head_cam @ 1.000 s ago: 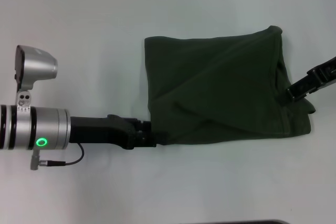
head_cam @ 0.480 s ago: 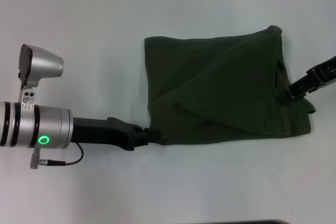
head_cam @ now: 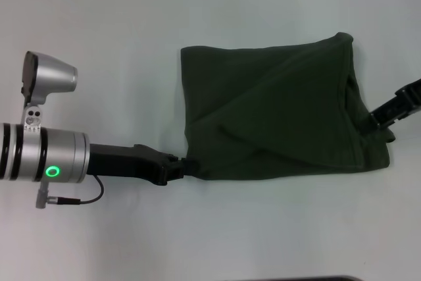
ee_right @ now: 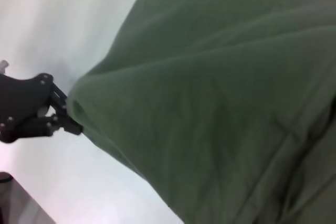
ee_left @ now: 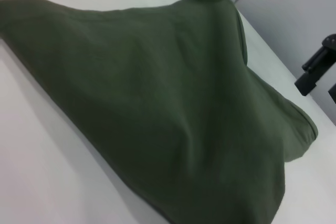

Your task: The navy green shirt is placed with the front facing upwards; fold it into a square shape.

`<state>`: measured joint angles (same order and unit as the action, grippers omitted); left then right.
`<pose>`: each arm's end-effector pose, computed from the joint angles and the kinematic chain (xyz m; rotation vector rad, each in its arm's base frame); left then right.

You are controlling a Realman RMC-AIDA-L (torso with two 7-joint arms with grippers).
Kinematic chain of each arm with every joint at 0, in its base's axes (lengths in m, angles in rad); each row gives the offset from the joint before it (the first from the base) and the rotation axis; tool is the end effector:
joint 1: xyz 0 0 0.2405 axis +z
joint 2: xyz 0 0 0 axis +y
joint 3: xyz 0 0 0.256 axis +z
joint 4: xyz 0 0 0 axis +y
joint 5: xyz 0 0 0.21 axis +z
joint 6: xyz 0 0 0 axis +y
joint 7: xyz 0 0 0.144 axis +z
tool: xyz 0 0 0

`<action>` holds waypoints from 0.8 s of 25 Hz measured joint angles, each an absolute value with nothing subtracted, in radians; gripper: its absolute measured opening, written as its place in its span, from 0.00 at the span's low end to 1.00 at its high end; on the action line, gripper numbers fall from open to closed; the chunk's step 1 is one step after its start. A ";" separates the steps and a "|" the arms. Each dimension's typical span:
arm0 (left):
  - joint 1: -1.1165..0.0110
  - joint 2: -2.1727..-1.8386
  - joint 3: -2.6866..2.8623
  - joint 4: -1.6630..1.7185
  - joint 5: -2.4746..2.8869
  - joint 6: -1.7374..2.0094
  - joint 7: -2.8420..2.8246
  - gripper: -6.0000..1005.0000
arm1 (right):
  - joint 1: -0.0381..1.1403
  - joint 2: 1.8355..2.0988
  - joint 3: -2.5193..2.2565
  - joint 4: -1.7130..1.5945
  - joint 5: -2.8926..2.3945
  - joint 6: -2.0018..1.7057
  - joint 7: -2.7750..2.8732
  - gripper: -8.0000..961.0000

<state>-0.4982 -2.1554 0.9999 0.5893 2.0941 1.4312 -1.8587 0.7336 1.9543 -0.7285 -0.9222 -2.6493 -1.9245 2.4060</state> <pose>-0.2648 0.2857 -0.0839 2.7724 1.3481 0.3892 0.2513 0.3406 0.0721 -2.5896 1.6792 -0.3157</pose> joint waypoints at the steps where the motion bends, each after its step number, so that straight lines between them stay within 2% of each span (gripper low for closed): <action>1: -0.498 -2.155 0.998 0.589 2.093 1.431 -1.859 0.04 | 0.731 1.951 -0.727 -0.922 -2.648 -1.931 2.407 0.65; 4: -0.496 -2.154 0.997 0.589 2.092 1.428 -1.859 0.04 | 0.722 1.947 -0.724 -0.914 -2.643 -1.945 2.411 0.65; 20: -0.496 -2.154 0.973 0.593 2.099 1.419 -1.867 0.04 | 0.727 1.966 -0.724 -0.783 -2.618 -1.889 2.396 0.65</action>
